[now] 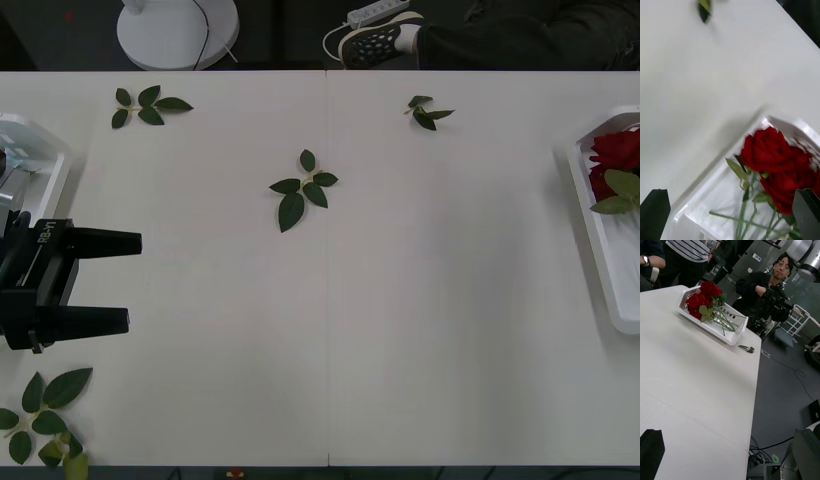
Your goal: Place the red flowers into the right box and the blue flowers into the left box. If a person shows an open palm, hand one flower to the person first, then continue sorting.
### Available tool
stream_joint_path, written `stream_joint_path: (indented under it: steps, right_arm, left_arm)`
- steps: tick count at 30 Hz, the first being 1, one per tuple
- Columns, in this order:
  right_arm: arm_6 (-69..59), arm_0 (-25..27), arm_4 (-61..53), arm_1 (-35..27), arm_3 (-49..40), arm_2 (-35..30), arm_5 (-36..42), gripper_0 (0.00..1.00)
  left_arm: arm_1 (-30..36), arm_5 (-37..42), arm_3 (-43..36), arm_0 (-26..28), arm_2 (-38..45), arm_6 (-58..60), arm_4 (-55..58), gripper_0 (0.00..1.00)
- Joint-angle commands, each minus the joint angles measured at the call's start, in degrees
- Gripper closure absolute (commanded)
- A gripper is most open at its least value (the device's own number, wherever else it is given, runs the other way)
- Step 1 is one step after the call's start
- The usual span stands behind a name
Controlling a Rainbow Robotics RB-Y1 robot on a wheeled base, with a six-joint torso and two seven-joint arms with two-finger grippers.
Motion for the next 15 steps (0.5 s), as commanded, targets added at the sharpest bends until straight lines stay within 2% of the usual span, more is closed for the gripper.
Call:
stream_joint_path:
  steps: [1,8,15]
  right_arm:
    - [8.2,1.09,-5.26,-2.83,-8.7,-1.34,0.34,0.01]
    - [15.93,7.06,-15.28,-3.44,-19.51,-3.98,0.25,0.0]
    - [22.88,15.06,-16.51,-2.74,-30.15,-10.48,-0.02,0.0]
  left_arm:
    - [-0.57,-0.41,-0.39,-1.69,0.21,2.7,0.77,0.0]
    - [-0.57,-0.41,-0.39,-1.69,0.21,2.7,0.77,0.0]
    - [-0.57,-0.41,-0.39,-1.69,0.21,2.7,0.77,0.0]
